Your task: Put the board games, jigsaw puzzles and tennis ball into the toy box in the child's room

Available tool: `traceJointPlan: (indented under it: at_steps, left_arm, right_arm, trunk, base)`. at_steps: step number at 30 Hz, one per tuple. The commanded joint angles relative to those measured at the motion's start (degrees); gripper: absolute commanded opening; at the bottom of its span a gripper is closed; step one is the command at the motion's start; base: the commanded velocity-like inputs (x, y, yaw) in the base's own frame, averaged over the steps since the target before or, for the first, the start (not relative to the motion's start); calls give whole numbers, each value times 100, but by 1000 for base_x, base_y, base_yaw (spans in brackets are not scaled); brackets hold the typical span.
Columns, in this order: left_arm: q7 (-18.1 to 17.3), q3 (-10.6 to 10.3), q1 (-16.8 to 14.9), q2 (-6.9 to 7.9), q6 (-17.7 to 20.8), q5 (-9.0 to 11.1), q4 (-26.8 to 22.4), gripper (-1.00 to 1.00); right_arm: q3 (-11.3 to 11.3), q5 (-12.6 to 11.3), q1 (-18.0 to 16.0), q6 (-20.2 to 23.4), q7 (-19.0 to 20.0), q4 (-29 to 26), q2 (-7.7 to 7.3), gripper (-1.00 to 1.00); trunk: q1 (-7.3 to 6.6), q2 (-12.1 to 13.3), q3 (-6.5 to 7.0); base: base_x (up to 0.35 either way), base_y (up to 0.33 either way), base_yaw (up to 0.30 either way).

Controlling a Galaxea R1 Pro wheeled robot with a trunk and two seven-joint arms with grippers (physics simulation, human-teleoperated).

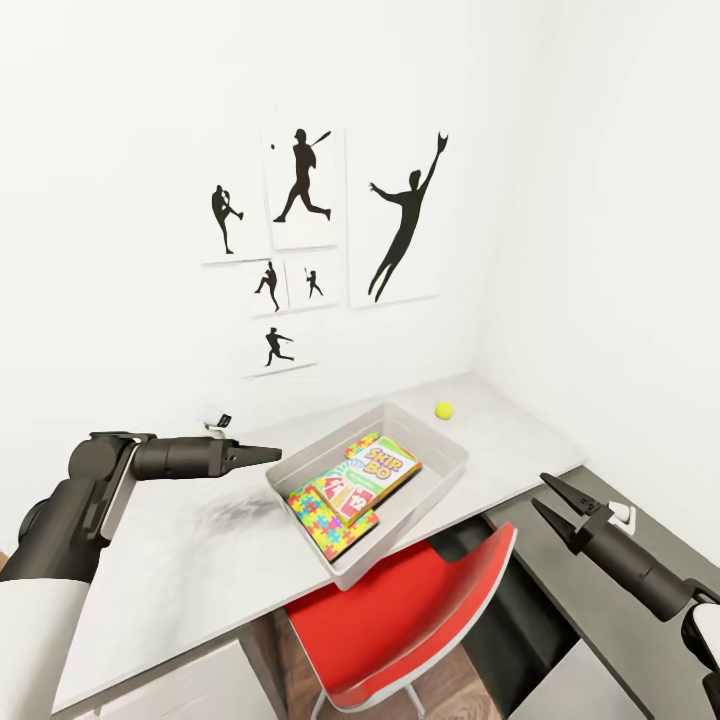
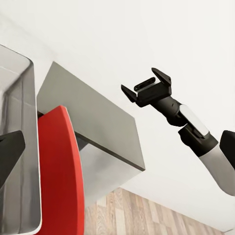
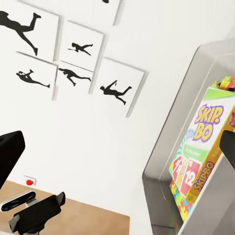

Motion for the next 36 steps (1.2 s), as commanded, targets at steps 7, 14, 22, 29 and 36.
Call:
traceJointPlan:
  at_steps: [7,14,22,29,36]
  left_arm:
    - [-16,59,-5,2,61,3,-1,100]
    - [-20,69,-5,2,61,10,-1,100]
    - [-21,70,-5,2,61,10,-2,100]
    - [-21,70,-5,2,61,12,-1,100]
    - [-21,70,-5,2,58,10,-1,100]
  right_arm:
    - [-7,-3,-6,20,7,1,0,100]
    - [-8,0,-6,18,-1,1,0,100]
    - [-8,53,-6,11,-2,1,0,100]
    - [-8,86,-6,10,4,40,0,100]
    - [-8,89,-6,10,6,75,-1,100]
  trunk:
    - [3,-12,-13]
    - [3,-12,-13]
    - [3,-12,-13]
    - [3,-12,-13]
    - [3,-12,-13]
  base:
    - [11,-14,0]
    - [94,-89,0]
    - [45,-52,129]
    - [170,-186,272]
    - [187,-173,283]
